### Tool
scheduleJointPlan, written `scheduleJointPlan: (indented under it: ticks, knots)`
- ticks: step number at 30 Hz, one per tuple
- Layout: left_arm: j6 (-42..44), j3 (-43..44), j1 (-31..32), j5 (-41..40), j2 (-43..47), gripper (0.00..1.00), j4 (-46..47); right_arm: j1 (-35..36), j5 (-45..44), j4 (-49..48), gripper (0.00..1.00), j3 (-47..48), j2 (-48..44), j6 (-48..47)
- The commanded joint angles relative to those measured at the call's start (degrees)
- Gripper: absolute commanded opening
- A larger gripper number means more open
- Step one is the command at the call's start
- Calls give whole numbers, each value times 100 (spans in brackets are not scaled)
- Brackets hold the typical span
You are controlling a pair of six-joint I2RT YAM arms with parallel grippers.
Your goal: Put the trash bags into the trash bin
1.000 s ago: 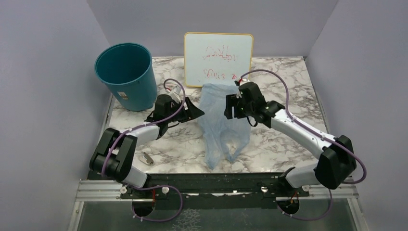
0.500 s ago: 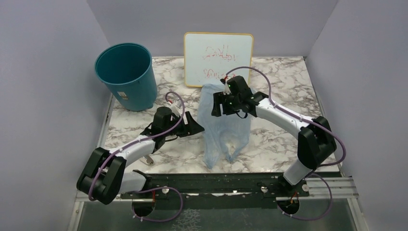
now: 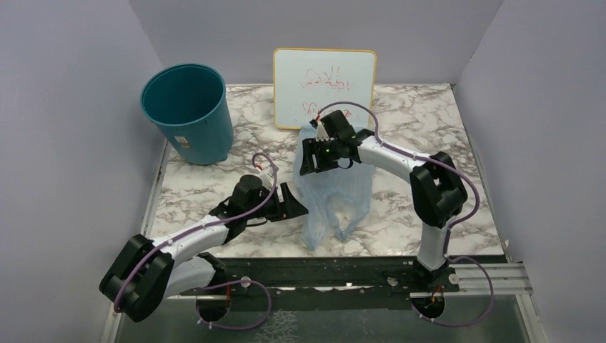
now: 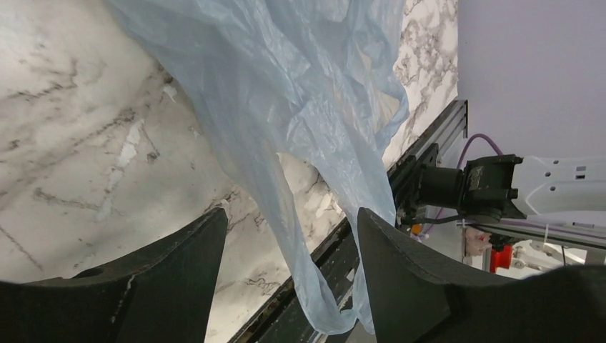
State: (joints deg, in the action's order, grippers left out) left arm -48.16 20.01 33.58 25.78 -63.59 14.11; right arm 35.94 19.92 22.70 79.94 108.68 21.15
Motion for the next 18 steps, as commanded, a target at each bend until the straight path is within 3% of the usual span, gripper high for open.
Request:
scheduleJointPlan:
  ticks: [1,8,18]
  knots:
    - [-290,-112,318,-447,63,68,63,40,126,134,66,257,193,80]
    - [-499,-270,561,-658,-172,58,338,168,112,244,67,442,359,-67]
    - [-589,-416,647,-807,-357,35,481,340,-426,505,63,779,787,-32]
